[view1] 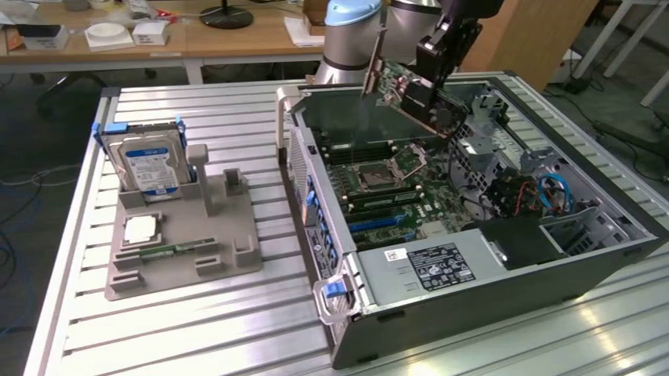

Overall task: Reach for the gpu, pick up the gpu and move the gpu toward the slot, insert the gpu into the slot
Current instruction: 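Insert the gpu into the slot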

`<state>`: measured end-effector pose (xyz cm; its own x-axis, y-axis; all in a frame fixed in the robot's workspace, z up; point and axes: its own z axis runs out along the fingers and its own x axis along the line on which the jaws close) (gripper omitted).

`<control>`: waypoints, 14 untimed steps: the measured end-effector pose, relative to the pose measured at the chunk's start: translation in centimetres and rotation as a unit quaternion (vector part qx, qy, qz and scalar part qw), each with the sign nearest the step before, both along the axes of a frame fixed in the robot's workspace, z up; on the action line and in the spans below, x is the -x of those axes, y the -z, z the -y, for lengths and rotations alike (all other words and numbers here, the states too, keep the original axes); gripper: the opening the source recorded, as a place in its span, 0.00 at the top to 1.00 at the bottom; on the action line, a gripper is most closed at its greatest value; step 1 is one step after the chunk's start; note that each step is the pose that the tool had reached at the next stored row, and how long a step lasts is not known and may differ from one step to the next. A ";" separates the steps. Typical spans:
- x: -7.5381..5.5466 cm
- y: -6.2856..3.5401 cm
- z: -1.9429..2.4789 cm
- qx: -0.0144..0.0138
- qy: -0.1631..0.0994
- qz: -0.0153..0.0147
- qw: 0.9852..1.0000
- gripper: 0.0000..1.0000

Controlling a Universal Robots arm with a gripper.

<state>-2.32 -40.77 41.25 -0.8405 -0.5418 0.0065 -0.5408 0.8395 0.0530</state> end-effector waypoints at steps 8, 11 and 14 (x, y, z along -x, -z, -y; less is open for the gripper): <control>0.0 0.02 0.00 0.000 -0.063 0.000 0.998 0.74; 0.0 0.03 0.00 0.000 -0.087 0.000 0.996 0.74; 0.0 0.05 0.00 0.000 -0.111 0.000 0.994 0.74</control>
